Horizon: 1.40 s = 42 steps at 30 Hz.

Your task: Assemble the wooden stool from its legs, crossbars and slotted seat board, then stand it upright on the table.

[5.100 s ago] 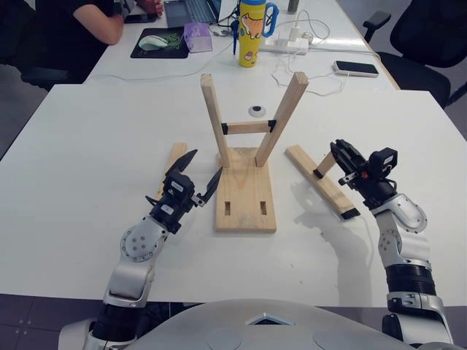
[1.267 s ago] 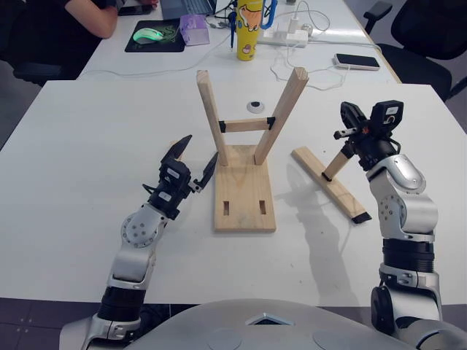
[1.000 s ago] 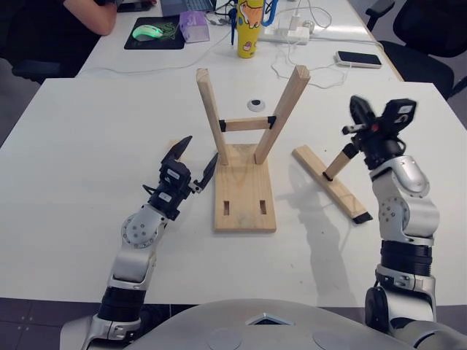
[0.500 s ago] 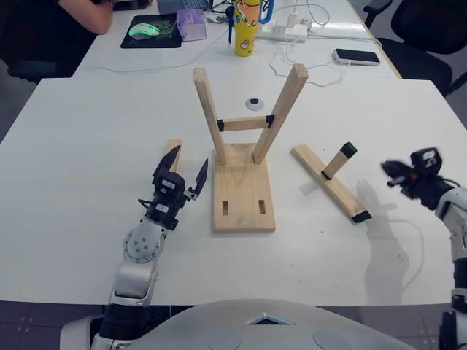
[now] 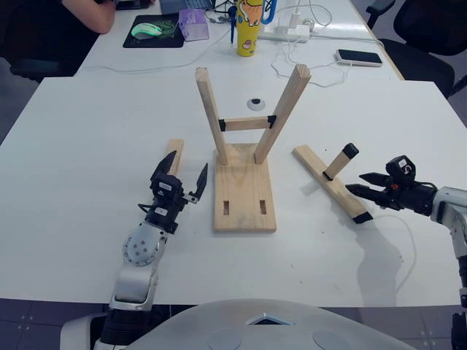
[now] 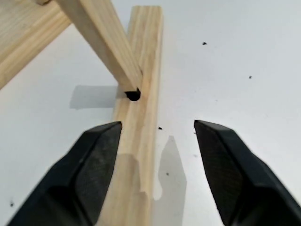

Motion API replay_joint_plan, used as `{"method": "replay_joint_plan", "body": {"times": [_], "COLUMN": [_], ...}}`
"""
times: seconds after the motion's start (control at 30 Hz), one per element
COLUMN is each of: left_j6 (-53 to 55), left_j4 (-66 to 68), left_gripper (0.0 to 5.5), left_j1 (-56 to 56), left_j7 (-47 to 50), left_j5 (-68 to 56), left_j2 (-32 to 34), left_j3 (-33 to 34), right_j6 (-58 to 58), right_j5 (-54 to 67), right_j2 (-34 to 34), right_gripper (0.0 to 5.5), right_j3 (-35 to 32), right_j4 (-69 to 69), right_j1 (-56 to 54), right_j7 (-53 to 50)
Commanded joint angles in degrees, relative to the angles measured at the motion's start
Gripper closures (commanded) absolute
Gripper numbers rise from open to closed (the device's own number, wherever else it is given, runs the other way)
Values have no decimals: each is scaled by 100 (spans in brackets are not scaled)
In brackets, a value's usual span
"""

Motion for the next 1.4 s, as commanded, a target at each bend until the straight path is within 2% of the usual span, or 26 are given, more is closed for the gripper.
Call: {"method": "replay_joint_plan", "body": {"times": [0.03,0.07,0.3,0.37,0.7,0.8,0.9,1.03,1.1,1.23,1.4], "left_j6": [565,695,1121,1202,1402,1544,1804,2138,2249,2544,3467], "left_j4": [-147,-191,-312,-245,-36,-14,-85,-208,-262,-476,-798], "left_gripper": [76,68,68,68,68,68,68,68,68,68,68], "left_j1": [-1,-40,-147,-247,-565,-612,-613,-521,-472,-352,-379], "left_j7": [-318,-398,-486,-581,-462,-503,-640,-804,-800,-772,-938], "left_j5": [-718,-874,-1143,-1125,-1045,-1187,-1462,-1854,-1986,-2380,-3791], "left_j2": [-30,-14,85,172,233,245,241,244,193,119,149], "left_j3": [26,34,149,146,397,478,525,546,544,637,995], "right_j6": [-11,-59,-293,-253,34,-12,-53,-68,-128,579,1621], "right_j5": [-165,-255,-741,-724,-763,-668,-411,218,356,1147,2114], "right_j2": [215,271,544,597,503,489,323,68,-110,-305,-636], "right_gripper": [195,179,179,179,343,343,343,343,343,343,343], "right_j3": [172,212,611,561,642,562,343,-7,27,-113,-167], "right_j4": [-146,-129,246,80,-158,-142,-18,206,148,-153,-914], "right_j1": [61,45,-209,35,556,519,428,278,321,215,524], "right_j7": [-301,-429,-863,-951,-977,-908,-546,421,926,1768,2481]}}
